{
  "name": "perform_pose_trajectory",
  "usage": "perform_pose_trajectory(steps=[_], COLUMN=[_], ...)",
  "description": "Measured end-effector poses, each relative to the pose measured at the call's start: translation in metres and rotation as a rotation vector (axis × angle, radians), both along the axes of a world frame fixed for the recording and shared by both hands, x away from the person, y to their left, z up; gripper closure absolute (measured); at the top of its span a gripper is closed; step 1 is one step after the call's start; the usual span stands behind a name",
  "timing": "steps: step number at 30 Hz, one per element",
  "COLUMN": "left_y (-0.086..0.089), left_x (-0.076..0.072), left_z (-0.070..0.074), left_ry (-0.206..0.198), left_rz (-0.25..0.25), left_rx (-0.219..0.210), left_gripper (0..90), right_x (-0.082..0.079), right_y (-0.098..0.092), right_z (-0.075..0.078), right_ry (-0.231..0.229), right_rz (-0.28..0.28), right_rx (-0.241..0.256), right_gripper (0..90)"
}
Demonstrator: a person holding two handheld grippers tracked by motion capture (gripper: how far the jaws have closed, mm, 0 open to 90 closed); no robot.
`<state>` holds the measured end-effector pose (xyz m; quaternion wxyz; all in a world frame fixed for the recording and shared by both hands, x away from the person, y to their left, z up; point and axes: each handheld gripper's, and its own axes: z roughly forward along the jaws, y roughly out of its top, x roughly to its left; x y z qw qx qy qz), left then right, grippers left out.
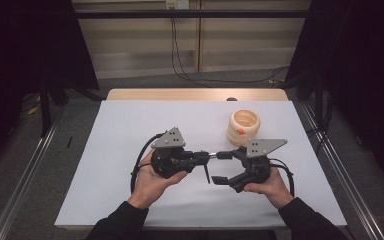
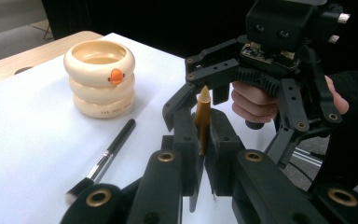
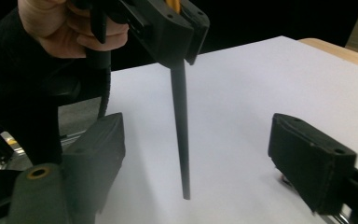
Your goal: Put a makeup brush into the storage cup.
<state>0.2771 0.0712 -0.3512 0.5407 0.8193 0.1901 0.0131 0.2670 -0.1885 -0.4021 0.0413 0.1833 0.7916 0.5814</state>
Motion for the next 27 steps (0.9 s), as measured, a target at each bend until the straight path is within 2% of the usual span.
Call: perform_pose_trajectory(steps=[3, 4, 7, 10, 17, 22, 26, 27], left_y=[-0.002, -0.004, -0.006, -0.009, -0.014, -0.014, -0.016, -0.016], left_x=[-0.001, -0.001, -0.001, -0.002, -0.003, -0.002, -0.003, -0.003], left_z=[-0.002, -0.003, -0.003, -0.005, -0.009, -0.009, -0.011, -0.012], left_ry=[0.003, 0.007, 0.011, 0.020, 0.023, 0.025, 0.032, 0.035], left_rz=[-0.001, -0.008, -0.017, -0.024, -0.033, -0.030, -0.033, -0.034], left_rx=[0.020, 0.012, 0.026, 0.023, 0.019, 0.008, 0.020, 0.011], left_gripper=[84.4, 84.4, 84.4, 84.4, 84.4, 84.4, 84.3, 84.4], right_x=[0.000, 0.000, 0.001, 0.000, -0.001, 0.000, 0.000, 0.000], right_y=[0.000, 0.000, -0.001, 0.002, 0.005, 0.007, 0.010, 0.010], right_z=[-0.001, -0.001, -0.002, -0.003, -0.005, -0.006, -0.007, -0.007], right_ry=[0.010, 0.010, 0.019, 0.028, 0.041, 0.042, 0.052, 0.053], right_rz=[0.006, 0.008, 0.017, 0.040, 0.077, 0.074, 0.084, 0.083], right_rx=[-0.003, -0.006, -0.001, -0.004, -0.002, -0.006, 0.002, 0.003], right_gripper=[27.8, 30.3, 38.9, 45.8, 68.3, 73.1, 74.0, 74.7])
